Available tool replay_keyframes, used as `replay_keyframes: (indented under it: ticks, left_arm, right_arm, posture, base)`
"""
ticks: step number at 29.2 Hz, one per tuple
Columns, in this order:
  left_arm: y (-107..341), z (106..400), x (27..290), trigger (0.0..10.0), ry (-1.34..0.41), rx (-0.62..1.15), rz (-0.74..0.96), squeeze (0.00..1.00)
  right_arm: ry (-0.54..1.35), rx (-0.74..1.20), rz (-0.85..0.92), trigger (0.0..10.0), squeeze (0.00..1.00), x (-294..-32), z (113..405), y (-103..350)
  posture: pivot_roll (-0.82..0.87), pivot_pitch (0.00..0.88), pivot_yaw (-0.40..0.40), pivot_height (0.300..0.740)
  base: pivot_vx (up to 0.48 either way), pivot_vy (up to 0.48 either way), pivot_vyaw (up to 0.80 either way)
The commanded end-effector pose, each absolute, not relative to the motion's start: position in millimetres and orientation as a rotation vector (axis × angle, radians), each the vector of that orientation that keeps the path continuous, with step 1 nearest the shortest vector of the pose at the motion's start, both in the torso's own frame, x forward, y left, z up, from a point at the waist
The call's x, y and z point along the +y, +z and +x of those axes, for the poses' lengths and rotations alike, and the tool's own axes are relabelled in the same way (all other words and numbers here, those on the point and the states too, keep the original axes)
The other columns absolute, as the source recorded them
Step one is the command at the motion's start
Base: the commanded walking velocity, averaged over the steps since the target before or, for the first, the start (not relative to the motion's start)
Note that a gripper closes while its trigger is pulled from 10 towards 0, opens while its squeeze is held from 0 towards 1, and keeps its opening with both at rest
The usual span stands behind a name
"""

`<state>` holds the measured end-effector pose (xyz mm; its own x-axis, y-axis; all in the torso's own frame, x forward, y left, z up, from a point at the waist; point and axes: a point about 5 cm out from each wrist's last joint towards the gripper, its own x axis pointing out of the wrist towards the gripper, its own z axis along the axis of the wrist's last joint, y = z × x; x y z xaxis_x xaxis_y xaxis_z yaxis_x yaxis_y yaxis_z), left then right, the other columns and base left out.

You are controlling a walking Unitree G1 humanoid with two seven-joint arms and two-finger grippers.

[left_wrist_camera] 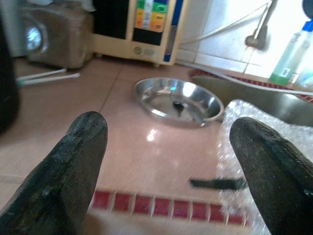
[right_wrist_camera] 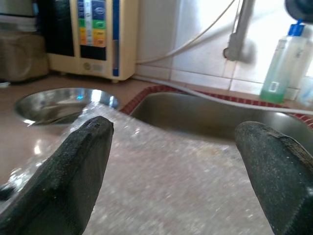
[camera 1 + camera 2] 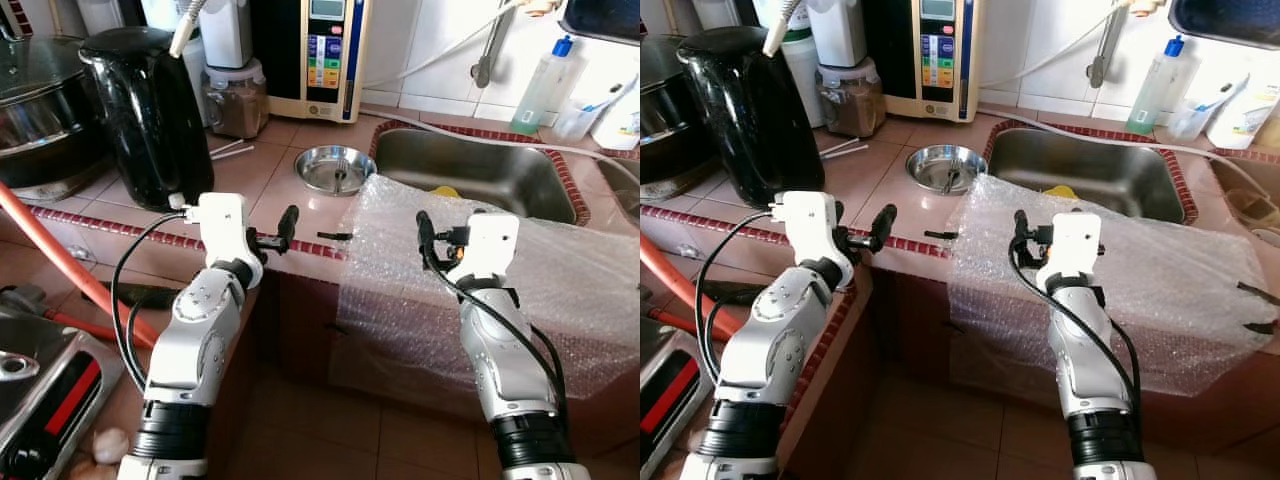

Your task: Kitchen organization

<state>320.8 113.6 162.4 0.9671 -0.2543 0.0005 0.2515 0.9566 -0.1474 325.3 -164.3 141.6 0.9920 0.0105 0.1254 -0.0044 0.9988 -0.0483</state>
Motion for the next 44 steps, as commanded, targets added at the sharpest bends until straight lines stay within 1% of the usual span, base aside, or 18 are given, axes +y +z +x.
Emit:
replay_keyframes:
  ticks: [1,7,18,28,44]
  left_arm:
    - [164.5,319.6,110.5,10.0,-0.279,0.004,-0.148,0.0]
    - [161.4,319.4,109.1,10.0,-0.278,0.019,-0.135,0.0]
    - [159.1,316.6,104.3,10.0,-0.305,0.026,-0.164,0.0]
    - [158.3,315.4,103.3,10.0,-0.307,0.02,-0.171,0.0]
    - [157.6,314.6,102.4,10.0,-0.313,0.028,-0.181,0.0]
  right_arm:
    - [-0.008,-0.127,-0.058,10.0,0.0,-168.1,325.7,142.6]
    - [-0.008,-0.125,-0.061,10.0,0.0,-168.3,325.5,142.4]
    - [-0.011,-0.123,-0.063,10.0,0.0,-169.0,324.7,141.5]
    - [-0.014,-0.118,-0.066,10.0,0.0,-169.8,324.0,140.4]
    - [-0.013,-0.116,-0.071,10.0,0.0,-170.1,324.2,140.2]
  posture:
    - [0.06,0.0,-0.008,0.74]
    - [0.06,0.0,-0.008,0.74]
    - [0.05,0.0,-0.006,0.74]
    - [0.05,0.0,-0.006,0.74]
    - [0.05,0.0,-0.008,0.74]
  base:
    - [0.334,0.0,0.0]
    - [0.329,0.0,0.0]
    - [0.26,0.0,0.0]
    - [0.0,0.0,0.0]
    - [0.0,-0.391,0.0]
